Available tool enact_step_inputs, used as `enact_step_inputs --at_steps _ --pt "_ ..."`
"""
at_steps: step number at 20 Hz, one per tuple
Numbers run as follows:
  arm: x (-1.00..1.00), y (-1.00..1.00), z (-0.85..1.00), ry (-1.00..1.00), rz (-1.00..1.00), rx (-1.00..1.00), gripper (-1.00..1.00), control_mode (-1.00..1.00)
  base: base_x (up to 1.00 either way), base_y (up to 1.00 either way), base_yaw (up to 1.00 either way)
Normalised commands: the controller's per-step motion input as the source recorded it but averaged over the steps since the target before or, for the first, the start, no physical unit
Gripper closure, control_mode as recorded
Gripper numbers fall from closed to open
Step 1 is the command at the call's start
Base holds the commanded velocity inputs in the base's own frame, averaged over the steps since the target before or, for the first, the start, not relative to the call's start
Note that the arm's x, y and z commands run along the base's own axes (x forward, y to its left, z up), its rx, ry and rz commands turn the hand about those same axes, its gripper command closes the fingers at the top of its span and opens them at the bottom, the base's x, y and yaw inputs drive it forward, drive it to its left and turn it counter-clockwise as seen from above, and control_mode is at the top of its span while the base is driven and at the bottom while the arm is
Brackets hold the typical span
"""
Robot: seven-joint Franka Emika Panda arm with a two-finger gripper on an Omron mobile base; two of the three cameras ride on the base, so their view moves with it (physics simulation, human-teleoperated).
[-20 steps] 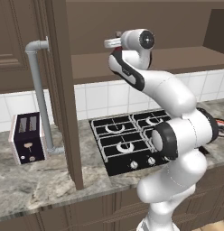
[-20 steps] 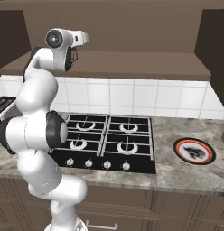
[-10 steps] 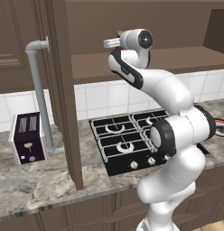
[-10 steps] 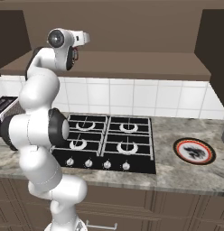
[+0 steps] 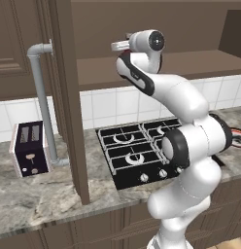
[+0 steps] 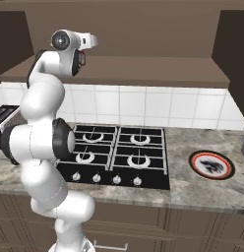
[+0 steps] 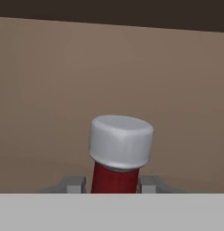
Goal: Move the hot dog bun to the plate on the dining table and place the condiment next to that plate. Then navigate to the fridge and take the sausage and place it on the plate as well.
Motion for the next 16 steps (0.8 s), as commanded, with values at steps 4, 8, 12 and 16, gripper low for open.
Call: enact_step_inputs --at_steps 4,8,12,16 --pt "-0.49 -0.03 0.00 -0.04 -0.05 0.00 1.00 -1.00 0.00 0.00 0.00" --pt "-0.84 -0.05 -0.06 -0.09 -0.01 0.00 1.00 -1.00 0.00 0.00 0.00" --pt "-1.00 -0.12 -0.07 -0.11 0.00 0.00 1.00 -1.00 0.00 0.00 0.00" --pt "-1.00 -0.21 -0.01 -0.09 0.00 0.00 1.00 -1.00 0.00 0.00 0.00"
